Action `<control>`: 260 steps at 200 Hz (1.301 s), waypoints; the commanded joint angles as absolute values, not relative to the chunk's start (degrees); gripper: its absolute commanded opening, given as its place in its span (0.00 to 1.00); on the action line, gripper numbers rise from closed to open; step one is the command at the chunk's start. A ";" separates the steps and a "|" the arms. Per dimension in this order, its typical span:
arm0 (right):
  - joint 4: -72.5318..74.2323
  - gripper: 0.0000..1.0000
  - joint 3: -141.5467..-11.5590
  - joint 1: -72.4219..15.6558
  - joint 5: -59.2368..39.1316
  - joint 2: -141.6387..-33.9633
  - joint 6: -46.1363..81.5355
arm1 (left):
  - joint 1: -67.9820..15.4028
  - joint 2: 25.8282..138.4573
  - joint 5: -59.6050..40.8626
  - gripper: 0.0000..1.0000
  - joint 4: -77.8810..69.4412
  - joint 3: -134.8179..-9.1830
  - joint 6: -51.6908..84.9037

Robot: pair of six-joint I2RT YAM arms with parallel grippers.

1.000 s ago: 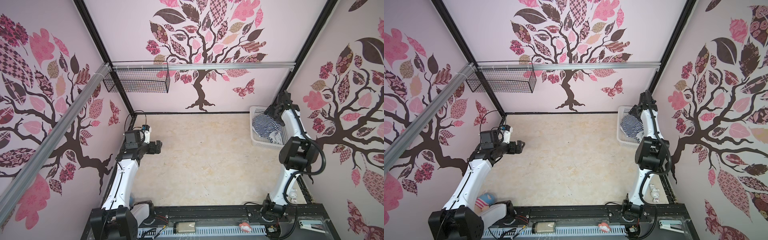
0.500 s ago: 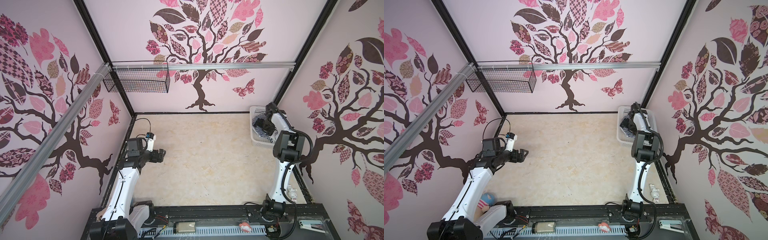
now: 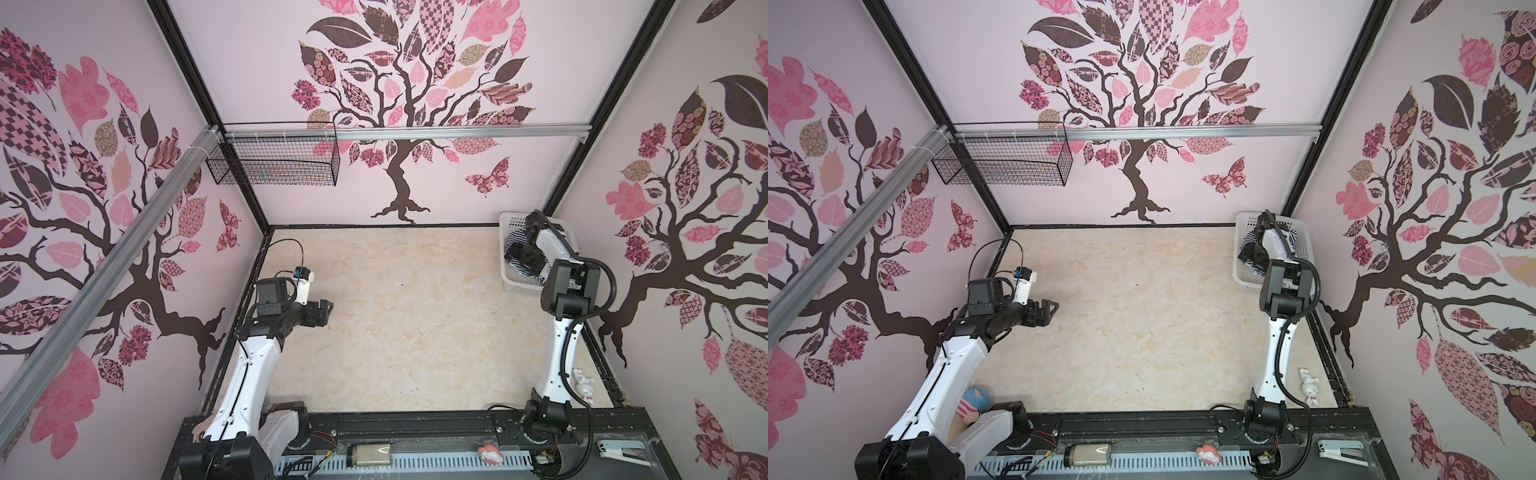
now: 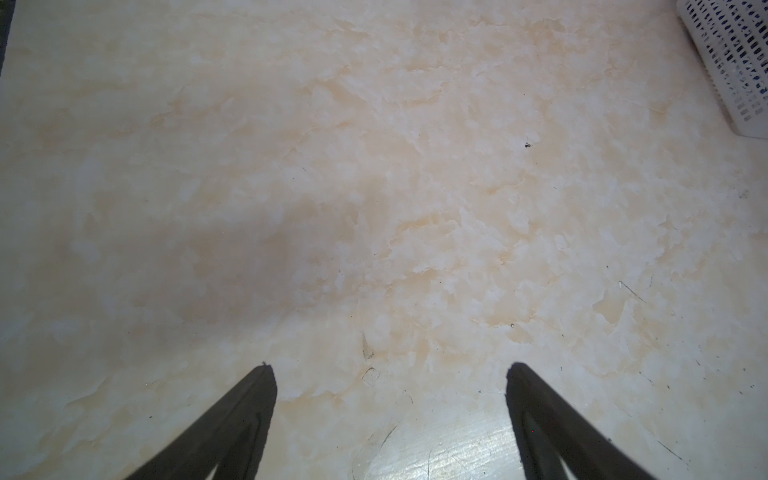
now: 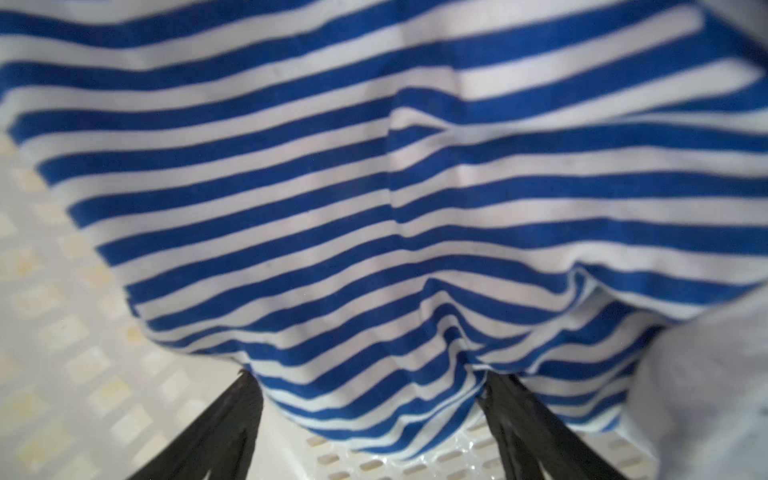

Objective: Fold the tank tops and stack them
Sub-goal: 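Reach the right gripper into the white basket onto the striped tank top, then grasp the striped tank top with the right gripper and lift it out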

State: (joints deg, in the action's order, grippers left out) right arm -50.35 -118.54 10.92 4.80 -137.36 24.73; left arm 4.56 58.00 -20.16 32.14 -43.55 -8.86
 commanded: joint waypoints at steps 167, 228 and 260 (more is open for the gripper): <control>-40.70 0.00 -112.37 9.41 1.03 -98.91 30.32 | 2.90 56.03 -19.43 0.94 28.56 -41.63 -9.86; -38.80 0.00 -121.46 -2.04 -4.85 -84.29 28.85 | 3.08 53.03 -16.75 0.96 20.83 -38.24 -7.29; -33.75 0.00 -119.60 -6.07 -18.97 -78.16 33.08 | 3.67 54.36 -15.76 0.97 18.43 -37.36 -6.56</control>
